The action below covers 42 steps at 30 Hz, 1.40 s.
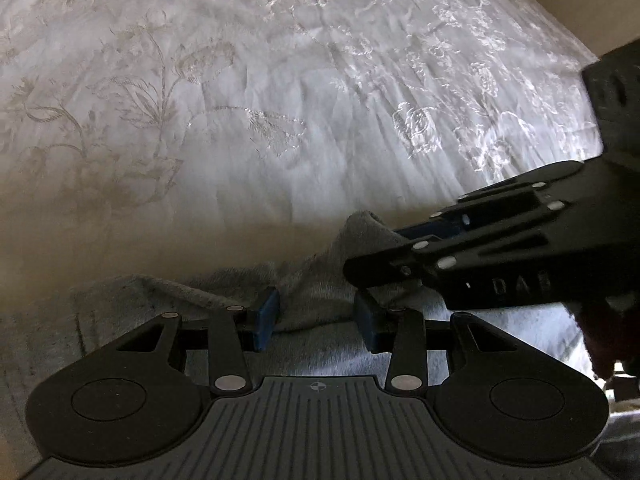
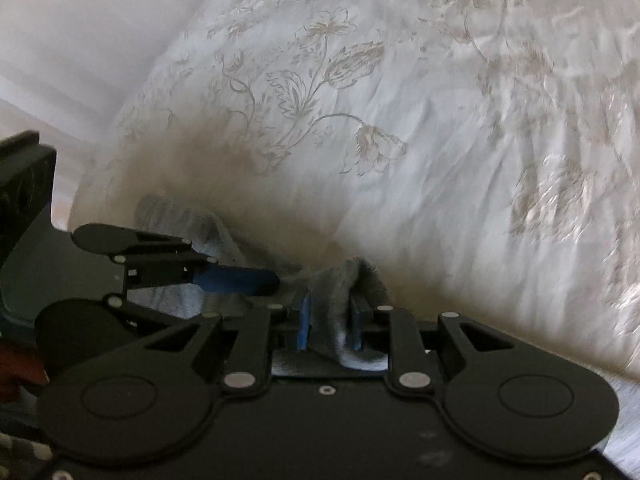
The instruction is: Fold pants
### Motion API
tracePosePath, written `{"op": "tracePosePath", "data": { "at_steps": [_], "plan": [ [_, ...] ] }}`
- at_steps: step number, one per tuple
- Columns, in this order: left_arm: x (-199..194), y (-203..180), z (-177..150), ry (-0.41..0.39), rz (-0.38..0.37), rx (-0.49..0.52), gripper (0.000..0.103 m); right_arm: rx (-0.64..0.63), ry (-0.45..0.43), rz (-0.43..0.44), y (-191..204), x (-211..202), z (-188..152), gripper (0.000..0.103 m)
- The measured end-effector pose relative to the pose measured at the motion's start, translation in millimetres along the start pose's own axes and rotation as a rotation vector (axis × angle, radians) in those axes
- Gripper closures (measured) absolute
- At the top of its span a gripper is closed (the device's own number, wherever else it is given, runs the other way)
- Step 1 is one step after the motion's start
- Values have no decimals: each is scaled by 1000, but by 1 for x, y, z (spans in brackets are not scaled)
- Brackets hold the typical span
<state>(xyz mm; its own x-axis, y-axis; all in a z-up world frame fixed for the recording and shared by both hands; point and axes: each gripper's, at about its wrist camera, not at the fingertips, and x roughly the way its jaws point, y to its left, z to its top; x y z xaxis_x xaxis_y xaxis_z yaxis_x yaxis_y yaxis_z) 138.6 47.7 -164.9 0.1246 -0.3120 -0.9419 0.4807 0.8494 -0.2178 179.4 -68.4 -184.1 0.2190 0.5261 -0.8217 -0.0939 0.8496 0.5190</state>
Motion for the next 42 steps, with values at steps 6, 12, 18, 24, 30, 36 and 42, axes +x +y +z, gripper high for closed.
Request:
{"op": "tracePosePath", "data": {
  "at_steps": [6,12,18,24,30,36,42],
  "plan": [
    [-30,14,-27,-73,62,-40,63,49,-18,24,-1,2,1,79],
    [-37,51,-69,-41,134,-196,63,46,-32,21,0,2,2,79],
    [-30,52,-80,-24,126,-206,63,-26,-103,-89,12,5,6,101],
    [-33,54,-89,-39,108,-242,63,59,-219,-211,-1,15,52,101],
    [-53,58,-103,-61,97,-272,63,22,-186,-192,2,25,60,101],
    [-78,71,-89,-153,133,-245,62,123,-311,-190,-16,-13,45,86],
    [-67,101,-76,-141,202,-304,62,4,-338,-239,4,-32,7,86]
  ]
}}
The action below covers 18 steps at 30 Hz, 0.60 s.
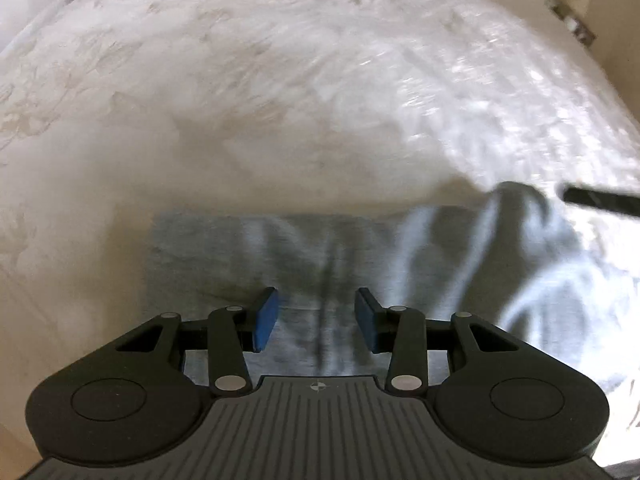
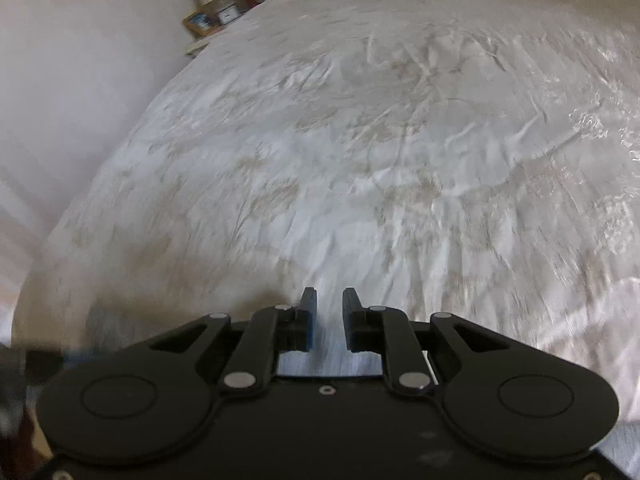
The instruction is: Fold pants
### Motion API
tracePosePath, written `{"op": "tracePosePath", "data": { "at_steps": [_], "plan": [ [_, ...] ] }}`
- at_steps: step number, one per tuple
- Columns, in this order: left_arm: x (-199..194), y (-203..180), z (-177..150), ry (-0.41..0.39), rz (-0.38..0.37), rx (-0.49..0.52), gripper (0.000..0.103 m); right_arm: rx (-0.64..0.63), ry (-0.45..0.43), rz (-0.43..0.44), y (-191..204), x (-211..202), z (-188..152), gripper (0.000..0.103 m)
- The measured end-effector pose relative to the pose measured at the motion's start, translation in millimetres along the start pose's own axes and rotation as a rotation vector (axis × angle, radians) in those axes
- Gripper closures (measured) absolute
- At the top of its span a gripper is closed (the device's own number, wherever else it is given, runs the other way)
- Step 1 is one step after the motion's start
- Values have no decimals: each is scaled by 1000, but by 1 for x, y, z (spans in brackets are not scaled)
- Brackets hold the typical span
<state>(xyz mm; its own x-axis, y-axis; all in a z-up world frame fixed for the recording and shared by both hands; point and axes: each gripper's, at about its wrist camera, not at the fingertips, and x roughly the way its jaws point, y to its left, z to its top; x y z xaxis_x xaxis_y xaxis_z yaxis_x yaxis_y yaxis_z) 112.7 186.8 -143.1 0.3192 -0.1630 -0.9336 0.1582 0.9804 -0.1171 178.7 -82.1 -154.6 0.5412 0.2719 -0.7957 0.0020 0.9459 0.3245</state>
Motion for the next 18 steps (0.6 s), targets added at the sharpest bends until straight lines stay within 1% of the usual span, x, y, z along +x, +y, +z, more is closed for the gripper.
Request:
{"op": "tracePosePath", "data": {
  "at_steps": [1,2,4,6,7,9,10,11,12,13,14,18],
  "plan": [
    [7,5,0,32,14,-20,63,-13,14,-6,1,-2,-9,86],
    [11,12,-1,56,11,-47,63,-15,38,-27,-1,0,-17,86],
    [13,24,-5,56,-24,-110,66,17,98,-105,-12,7,-36,86],
    [10,31,-5,56,-40,-159,67,86,165,-194,-32,12,-56,98],
    [11,33,-6,58,-39,-175,67,131,173,-217,-44,9,-64,102],
    [7,31,-5,65,-15,-192,67,172,157,-229,-54,0,-67,102],
    [3,27,-5,65,0,-186,67,158,156,-238,-54,-5,-65,99],
    [0,21,-3,59,10,-173,67,131,143,-233,-53,-11,-63,90],
    [-2,14,1,48,12,-155,66,103,122,-222,-52,-17,-60,87],
    [-6,9,3,36,1,-136,66,72,100,-211,-51,-23,-57,82],
    [-10,2,4,29,-16,-118,66,48,87,-195,-53,-26,-53,75],
    [-17,-36,15,15,-85,-63,65,-38,89,-139,-67,-30,-44,70]
  ]
}}
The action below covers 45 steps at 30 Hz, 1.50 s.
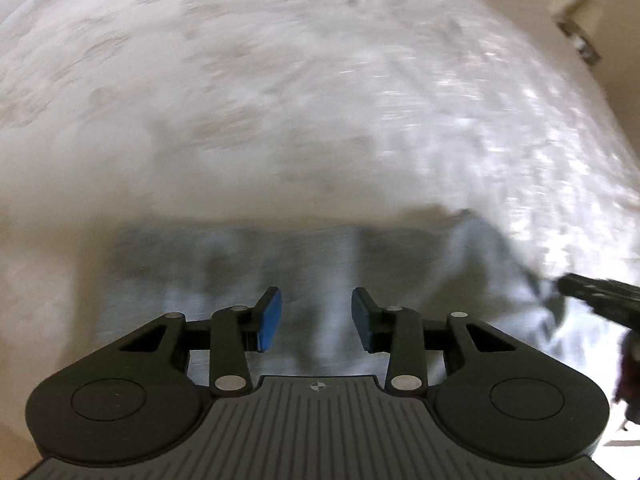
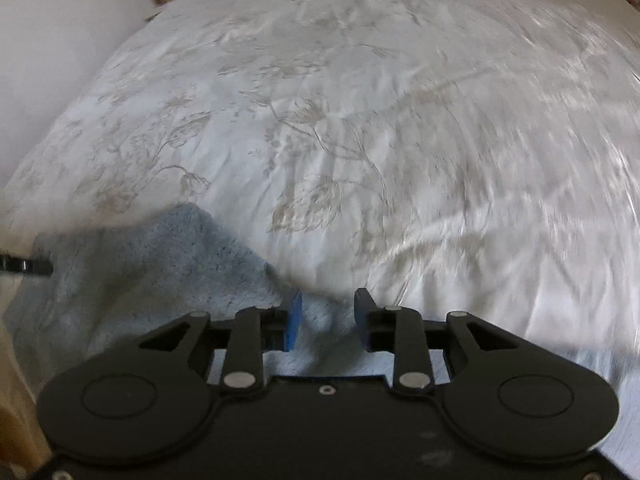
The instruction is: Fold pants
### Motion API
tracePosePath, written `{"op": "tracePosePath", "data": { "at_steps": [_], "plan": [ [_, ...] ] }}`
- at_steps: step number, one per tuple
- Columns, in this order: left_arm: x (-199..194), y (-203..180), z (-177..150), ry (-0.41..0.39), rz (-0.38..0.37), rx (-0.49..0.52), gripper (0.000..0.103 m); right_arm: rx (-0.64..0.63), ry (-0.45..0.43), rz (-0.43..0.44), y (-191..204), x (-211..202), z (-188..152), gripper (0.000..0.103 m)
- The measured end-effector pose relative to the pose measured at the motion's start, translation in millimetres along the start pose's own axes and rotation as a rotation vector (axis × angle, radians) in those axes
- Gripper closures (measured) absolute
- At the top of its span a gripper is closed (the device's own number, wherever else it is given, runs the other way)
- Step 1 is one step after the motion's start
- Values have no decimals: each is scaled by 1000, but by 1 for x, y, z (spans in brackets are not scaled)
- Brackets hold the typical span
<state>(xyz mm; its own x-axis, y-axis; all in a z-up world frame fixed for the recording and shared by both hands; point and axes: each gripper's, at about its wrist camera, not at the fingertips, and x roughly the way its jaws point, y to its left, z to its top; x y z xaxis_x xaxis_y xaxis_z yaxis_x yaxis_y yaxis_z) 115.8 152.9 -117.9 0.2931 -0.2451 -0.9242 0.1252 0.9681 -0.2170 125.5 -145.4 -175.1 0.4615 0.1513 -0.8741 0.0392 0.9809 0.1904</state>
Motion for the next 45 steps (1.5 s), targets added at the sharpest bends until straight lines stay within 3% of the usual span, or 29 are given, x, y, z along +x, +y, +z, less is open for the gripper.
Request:
{"op": "tracePosePath", "data": {
  "at_steps": [6,9,12,13,14,20,25,30,34,41,45],
  "plan": [
    [23,-57,19,21,-101,23,49,-206,88,113,-16,23,11,65],
    [34,-87,25,39,-114,71,38,-330,114,153,-14,32,9,63],
    [44,-113,32,46,-119,99,35,-387,142,202,-13,38,7,62],
    [47,-121,35,48,-118,105,35,-395,139,225,-13,38,7,72],
    [52,-128,39,47,-115,109,34,-402,129,242,-13,35,6,97],
    [72,-164,58,50,-92,125,28,-538,-1,264,3,-4,-10,99],
    [96,-182,63,108,-34,161,27,-581,-4,321,3,-20,-31,99],
    [120,-188,54,201,112,232,27,-549,15,353,2,-19,-40,99],
    [124,-174,43,202,232,243,27,-520,17,364,-3,-15,-35,99],
    [117,-128,25,216,287,141,27,-479,11,386,-12,-12,-13,90],
    [111,-113,15,210,294,124,26,-366,-13,403,-27,-5,12,86]
  ]
}}
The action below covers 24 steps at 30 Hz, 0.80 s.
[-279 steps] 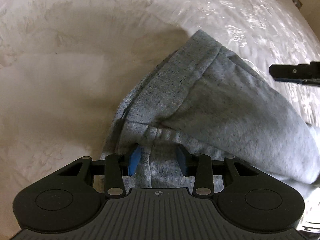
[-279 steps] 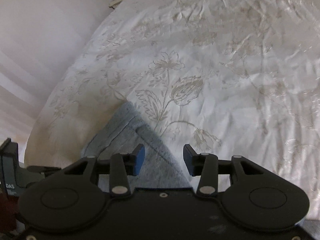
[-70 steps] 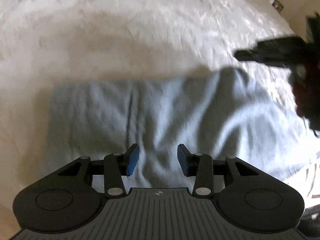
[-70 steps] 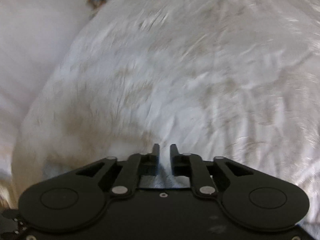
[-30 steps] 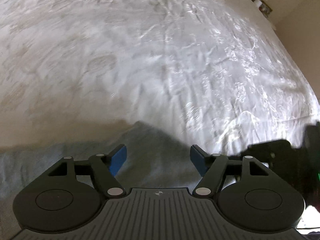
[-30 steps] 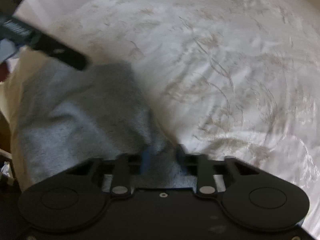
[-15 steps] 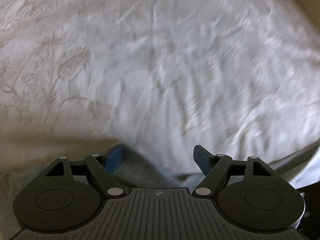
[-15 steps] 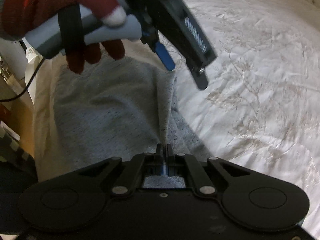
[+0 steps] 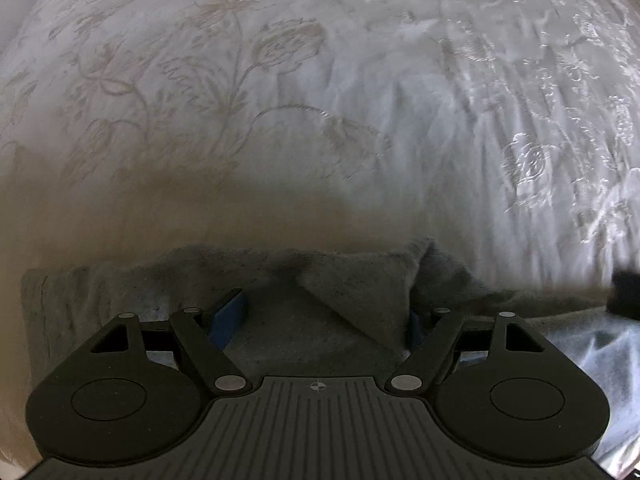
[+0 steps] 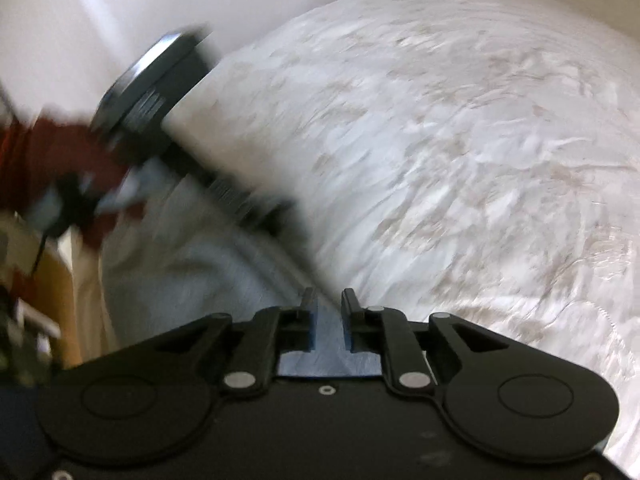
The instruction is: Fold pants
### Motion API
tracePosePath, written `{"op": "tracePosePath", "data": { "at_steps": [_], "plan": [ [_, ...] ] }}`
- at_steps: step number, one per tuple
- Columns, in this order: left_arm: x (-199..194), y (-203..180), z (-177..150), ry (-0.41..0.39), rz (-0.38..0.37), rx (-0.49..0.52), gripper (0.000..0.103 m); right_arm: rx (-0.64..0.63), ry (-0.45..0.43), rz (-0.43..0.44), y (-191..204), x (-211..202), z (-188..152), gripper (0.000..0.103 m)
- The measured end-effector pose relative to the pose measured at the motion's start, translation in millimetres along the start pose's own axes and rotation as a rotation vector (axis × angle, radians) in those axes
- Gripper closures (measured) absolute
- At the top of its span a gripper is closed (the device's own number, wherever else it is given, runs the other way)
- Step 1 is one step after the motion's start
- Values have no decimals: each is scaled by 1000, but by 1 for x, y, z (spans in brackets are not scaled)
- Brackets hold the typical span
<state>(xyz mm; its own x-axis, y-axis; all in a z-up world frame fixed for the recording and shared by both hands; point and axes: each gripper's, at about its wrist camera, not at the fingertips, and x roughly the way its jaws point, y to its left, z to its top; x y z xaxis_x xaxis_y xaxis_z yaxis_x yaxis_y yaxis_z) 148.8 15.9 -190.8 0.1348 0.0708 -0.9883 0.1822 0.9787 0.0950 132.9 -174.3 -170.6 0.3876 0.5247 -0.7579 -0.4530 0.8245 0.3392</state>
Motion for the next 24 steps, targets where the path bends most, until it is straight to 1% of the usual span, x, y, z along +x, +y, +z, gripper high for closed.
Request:
{"op": "tracePosePath", "data": {
  "at_steps": [3,7,9,11,12,15,18,19,20,21,22,24],
  "plan": [
    [0,5,-4,-3,-3,-4,26,79,-1,-12,-21,14,11,85],
    [0,4,-7,-7,-5,-2,26,112,84,-18,-40,48,16,85],
    [-1,3,-8,-10,-6,-10,26,128,138,19,-46,60,15,84],
    [-1,7,-8,-13,-4,-18,26,147,175,69,-47,65,10,77],
    [0,11,-7,-15,-3,-23,26,147,193,86,-45,66,6,75],
    [1,16,-4,-14,-5,-36,26,141,222,102,-40,64,-7,75],
    [1,19,3,-16,-1,-37,26,177,221,100,-41,63,-15,75],
    [-1,17,5,-21,3,-39,26,184,216,95,-41,62,-16,76],
    [-2,18,8,-27,6,-44,26,182,215,88,-40,62,-16,90],
    [-3,19,10,-31,5,-53,26,156,208,68,-36,60,-17,99],
    [-5,19,18,-33,5,-64,26,105,189,33,-29,51,-20,101],
    [-9,23,25,-42,4,-92,25,-86,113,-102,-1,33,-17,102]
  ]
}}
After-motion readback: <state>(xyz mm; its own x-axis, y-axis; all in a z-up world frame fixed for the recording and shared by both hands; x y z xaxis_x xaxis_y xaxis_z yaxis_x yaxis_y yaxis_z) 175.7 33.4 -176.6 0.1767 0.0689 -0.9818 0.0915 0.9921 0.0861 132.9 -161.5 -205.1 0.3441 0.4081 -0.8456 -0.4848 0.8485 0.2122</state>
